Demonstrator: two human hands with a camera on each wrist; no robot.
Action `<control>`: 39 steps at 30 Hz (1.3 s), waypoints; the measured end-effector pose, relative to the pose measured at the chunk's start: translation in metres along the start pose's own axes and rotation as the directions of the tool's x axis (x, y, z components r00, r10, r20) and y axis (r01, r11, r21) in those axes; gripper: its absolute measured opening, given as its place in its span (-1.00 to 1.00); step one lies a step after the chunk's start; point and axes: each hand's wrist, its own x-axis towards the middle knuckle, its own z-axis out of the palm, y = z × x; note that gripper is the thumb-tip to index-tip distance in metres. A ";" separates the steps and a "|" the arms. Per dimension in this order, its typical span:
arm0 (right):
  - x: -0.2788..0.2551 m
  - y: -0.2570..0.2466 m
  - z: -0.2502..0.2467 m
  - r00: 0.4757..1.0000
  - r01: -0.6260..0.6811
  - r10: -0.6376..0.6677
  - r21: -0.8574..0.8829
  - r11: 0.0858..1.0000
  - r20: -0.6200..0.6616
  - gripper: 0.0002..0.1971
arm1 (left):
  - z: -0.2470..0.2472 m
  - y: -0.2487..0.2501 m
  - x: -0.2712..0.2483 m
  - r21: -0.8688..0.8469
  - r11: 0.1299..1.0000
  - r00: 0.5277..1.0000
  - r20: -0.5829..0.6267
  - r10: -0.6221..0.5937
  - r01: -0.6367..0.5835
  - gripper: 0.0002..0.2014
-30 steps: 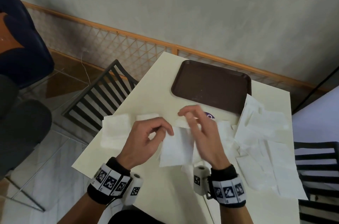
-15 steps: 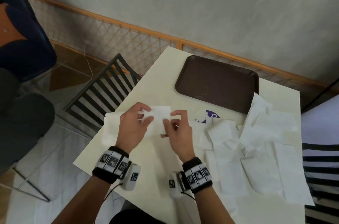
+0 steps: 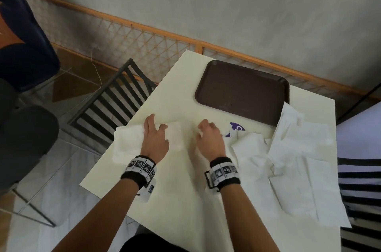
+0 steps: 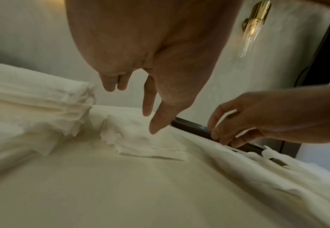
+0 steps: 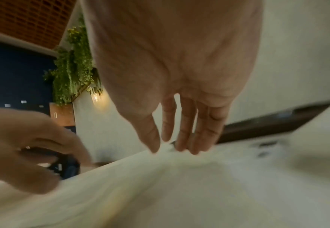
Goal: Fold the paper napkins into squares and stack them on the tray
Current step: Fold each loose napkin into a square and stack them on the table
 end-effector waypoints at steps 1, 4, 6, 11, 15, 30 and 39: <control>-0.001 0.013 -0.010 1.000 -0.017 0.019 -0.128 0.992 0.011 -0.68 | -0.002 0.002 -0.007 -0.046 0.999 1.000 -0.016 0.023 -0.023 -0.56; -0.006 0.052 -0.038 0.988 -0.083 0.123 -0.358 0.930 0.091 -0.46 | -0.002 0.011 -0.029 -0.195 0.978 0.997 -0.006 0.074 -0.074 -0.63; -0.011 0.066 -0.045 0.983 -0.078 0.135 -0.381 0.921 0.126 -0.53 | 0.000 0.018 -0.046 -0.261 0.961 0.994 0.032 0.107 -0.095 -0.67; -0.029 0.072 -0.036 0.996 -0.047 0.062 -0.201 0.978 0.071 -0.85 | 0.015 0.039 -0.071 -0.438 0.897 0.979 0.153 0.131 -0.052 -0.69; -0.051 0.063 -0.044 1.000 0.020 -0.015 0.185 0.983 -0.026 -0.86 | 0.014 0.059 -0.071 -0.721 0.671 0.978 0.206 -0.032 0.174 -0.50; -0.103 0.058 -0.071 0.927 -0.206 0.312 0.412 0.887 -0.207 -0.58 | -0.011 0.086 -0.057 -0.922 0.371 0.982 0.042 -0.183 0.108 -0.74; -0.112 0.071 -0.053 0.929 -0.313 0.341 0.187 0.931 -0.142 -0.73 | 0.014 0.078 -0.075 -0.766 0.596 0.970 0.162 -0.181 0.239 -0.85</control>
